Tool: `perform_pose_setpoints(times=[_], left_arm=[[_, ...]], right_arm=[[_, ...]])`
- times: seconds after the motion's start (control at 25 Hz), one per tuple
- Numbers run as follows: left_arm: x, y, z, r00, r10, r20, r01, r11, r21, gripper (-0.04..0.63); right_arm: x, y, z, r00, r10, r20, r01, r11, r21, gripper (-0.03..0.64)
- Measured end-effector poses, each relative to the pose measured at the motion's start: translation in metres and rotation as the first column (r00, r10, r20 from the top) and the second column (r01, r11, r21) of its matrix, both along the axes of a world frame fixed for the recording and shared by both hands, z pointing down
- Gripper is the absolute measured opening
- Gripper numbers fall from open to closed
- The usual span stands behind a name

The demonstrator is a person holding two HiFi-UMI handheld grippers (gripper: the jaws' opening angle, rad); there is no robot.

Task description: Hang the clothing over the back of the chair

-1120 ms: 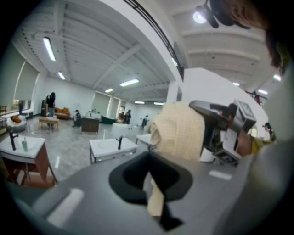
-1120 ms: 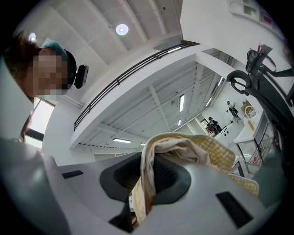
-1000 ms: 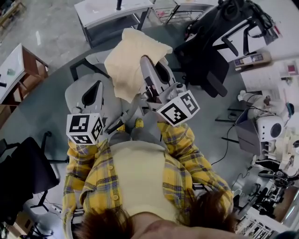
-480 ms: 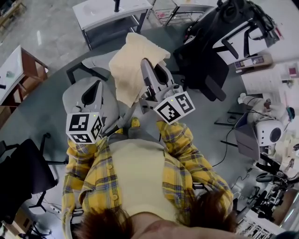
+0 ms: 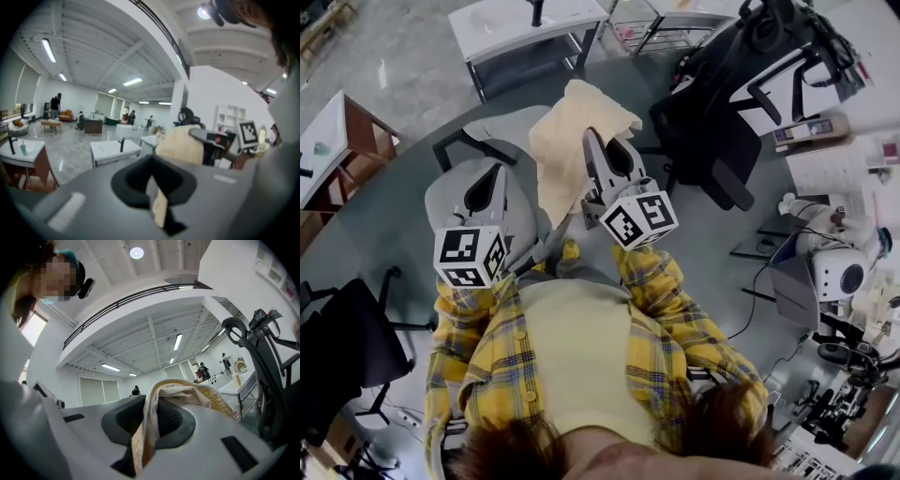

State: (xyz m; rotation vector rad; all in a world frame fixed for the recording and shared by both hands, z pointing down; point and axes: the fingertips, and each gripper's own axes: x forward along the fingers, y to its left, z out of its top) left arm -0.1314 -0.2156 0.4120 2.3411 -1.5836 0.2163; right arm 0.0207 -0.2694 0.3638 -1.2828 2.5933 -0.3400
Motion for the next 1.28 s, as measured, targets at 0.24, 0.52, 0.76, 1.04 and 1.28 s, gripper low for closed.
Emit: perform_pose_setpoints(times=[0.24, 0.52, 0.76, 1.04, 1.28], left_arm=[[0.011, -0.004, 0.005, 1.0, 0.016, -0.003, -0.016, 1.0, -0.017, 0.006], [0.016, -0.008, 0.012, 1.0, 0.02, 0.002, -0.02, 0.999, -0.036, 0.006], [0.019, -0.009, 0.016, 1.0, 0.02, 0.008, -0.019, 0.999, -0.047, 0.006], [0.018, -0.01, 0.021, 1.0, 0.013, 0.016, -0.012, 0.998, -0.062, 0.006], [0.019, -0.011, 0.023, 1.0, 0.009, 0.019, -0.007, 0.997, -0.071, 0.006]], right_arm=[[0.004, -0.005, 0.036, 0.996, 0.008, -0.086, -0.014, 0.998, -0.063, 0.054], [0.005, -0.01, 0.068, 0.992, -0.019, -0.128, 0.001, 0.99, -0.139, 0.054], [0.001, -0.013, 0.087, 0.987, -0.06, -0.152, 0.03, 0.982, -0.189, 0.054], [-0.017, -0.017, 0.113, 0.965, -0.143, -0.219, 0.086, 0.964, -0.251, 0.054], [-0.024, -0.02, 0.129, 0.952, -0.199, -0.231, 0.132, 0.952, -0.277, 0.054]])
